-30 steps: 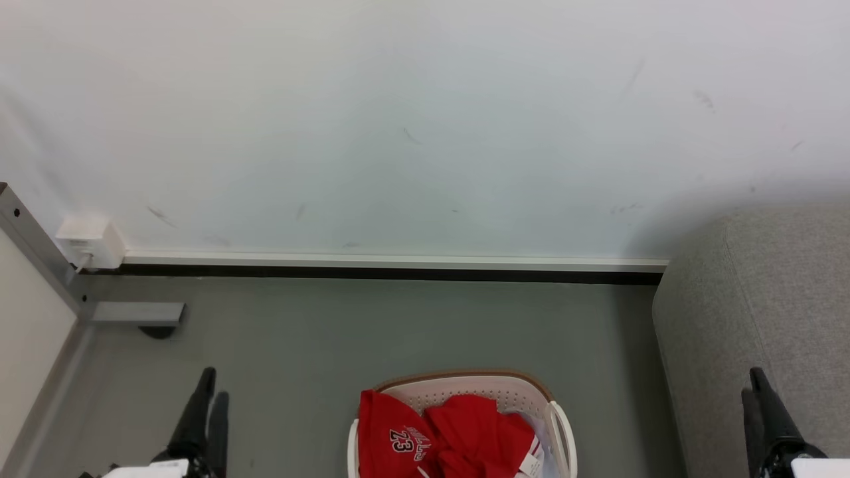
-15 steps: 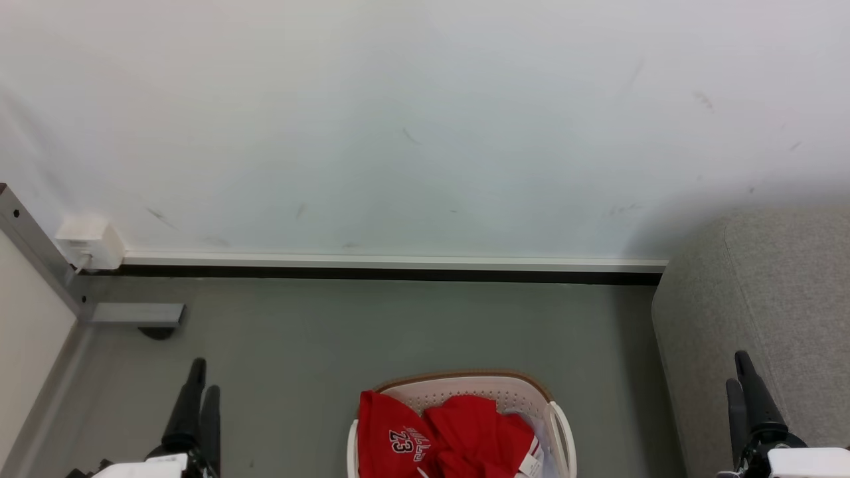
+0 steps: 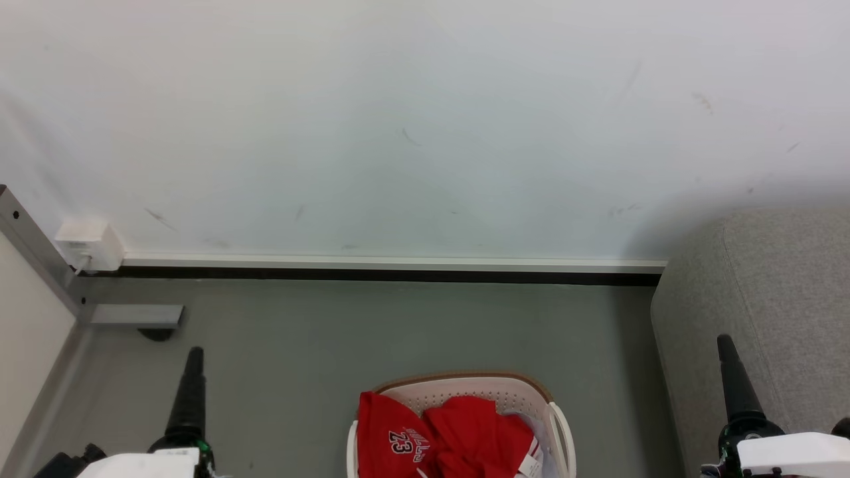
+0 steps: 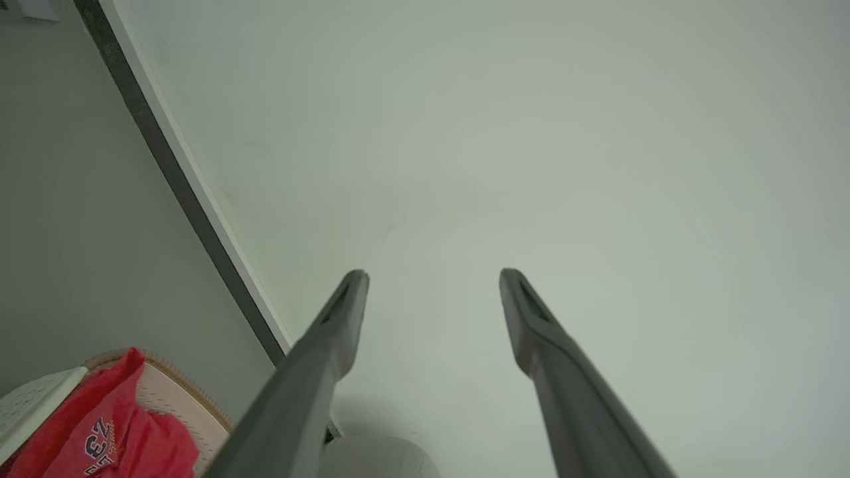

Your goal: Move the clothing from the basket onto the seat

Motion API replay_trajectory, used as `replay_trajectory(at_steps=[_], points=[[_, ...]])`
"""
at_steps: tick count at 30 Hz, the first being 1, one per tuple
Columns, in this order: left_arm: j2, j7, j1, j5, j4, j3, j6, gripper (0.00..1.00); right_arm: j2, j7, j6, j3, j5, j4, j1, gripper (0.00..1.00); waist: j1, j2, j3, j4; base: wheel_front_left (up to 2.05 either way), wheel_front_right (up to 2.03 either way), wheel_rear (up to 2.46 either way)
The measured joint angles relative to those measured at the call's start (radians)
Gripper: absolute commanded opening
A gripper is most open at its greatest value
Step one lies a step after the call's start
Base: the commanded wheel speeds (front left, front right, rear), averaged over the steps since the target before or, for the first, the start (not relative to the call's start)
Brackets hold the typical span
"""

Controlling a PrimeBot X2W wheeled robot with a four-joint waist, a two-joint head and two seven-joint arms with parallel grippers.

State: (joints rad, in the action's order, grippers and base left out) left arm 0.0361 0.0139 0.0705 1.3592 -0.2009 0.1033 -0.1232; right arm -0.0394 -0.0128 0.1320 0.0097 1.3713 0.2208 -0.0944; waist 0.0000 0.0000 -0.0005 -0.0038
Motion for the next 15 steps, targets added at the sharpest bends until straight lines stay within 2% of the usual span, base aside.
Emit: replay_trajectory(at_steps=[8,15], points=[[0.001,0.032,0.0,-0.178,0.017,0.012,-0.001,1.0,0.0,-0.033,0.0,0.024,-0.157,-0.016,-0.006,1.0,0.0,0.0,0.002,-0.001,0.0,0.0,0.0],[0.002,0.055,0.002,-0.285,0.035,0.008,0.009,1.0,0.0,-0.053,0.0,0.045,-0.255,-0.024,-0.01,1.0,0.0,0.0,0.004,-0.003,0.0,0.0,0.0]])
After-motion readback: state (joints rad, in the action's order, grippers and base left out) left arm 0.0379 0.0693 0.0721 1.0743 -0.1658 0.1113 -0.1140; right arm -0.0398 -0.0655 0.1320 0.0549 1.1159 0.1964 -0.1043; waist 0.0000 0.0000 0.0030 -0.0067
